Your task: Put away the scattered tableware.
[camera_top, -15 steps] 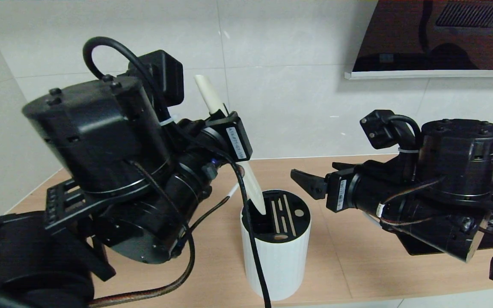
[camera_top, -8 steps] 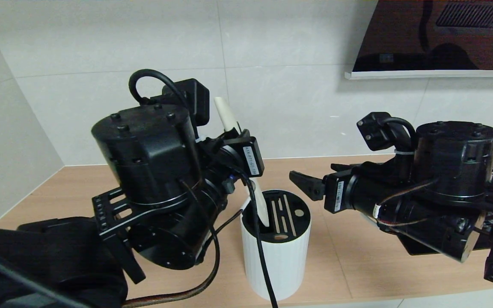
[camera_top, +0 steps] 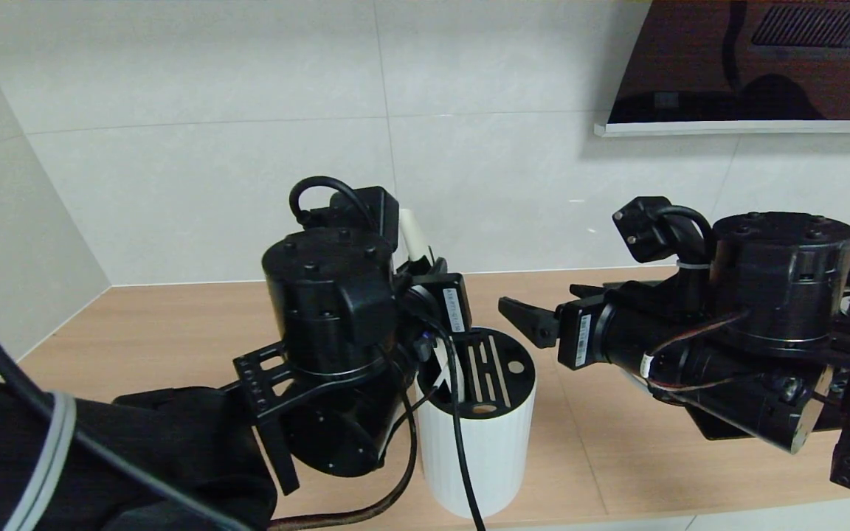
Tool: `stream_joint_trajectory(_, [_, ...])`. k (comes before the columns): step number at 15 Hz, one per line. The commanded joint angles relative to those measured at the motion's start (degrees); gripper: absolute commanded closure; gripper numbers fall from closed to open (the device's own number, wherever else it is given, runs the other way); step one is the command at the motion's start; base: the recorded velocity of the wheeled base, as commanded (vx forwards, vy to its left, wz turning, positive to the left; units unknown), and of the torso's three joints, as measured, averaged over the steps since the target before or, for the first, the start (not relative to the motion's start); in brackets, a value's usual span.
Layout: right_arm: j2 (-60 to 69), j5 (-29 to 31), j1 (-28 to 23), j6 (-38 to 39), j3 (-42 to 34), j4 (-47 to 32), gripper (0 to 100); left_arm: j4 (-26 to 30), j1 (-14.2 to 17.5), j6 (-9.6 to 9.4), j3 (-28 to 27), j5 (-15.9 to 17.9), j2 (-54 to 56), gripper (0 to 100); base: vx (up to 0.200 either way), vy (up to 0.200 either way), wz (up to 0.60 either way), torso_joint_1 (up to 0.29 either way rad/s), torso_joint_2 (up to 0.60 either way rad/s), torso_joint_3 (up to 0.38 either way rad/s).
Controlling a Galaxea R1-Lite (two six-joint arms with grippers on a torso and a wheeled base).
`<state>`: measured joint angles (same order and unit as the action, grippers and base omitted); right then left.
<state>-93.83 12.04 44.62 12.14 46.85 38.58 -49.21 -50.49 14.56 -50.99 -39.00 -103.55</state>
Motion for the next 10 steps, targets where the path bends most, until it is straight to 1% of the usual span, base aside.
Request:
stream_joint_trajectory(1, [-0.12,0.0,0.03,-0.01,0.0,0.0,0,-0.01,-0.31,0.39,0.02,-0.03,-2.36,100,0.0,0.0,0.0,0.0,0.0,0.0])
stream_joint_trajectory(5, [-0.21,0.0,0.03,-0.01,0.0,0.0,0,-0.01,-1.1,1.35,0.1,-0.03,-3.94,100,0.0,0.0,0.0,0.0,0.0,0.0])
stream_joint_trajectory(10, [-0.65,0.0,0.03,-0.01,0.0,0.09,0,-0.18,-1.63,1.35,0.28,-0.03,-2.98,100,0.0,0.0,0.0,0.0,0.0,0.0])
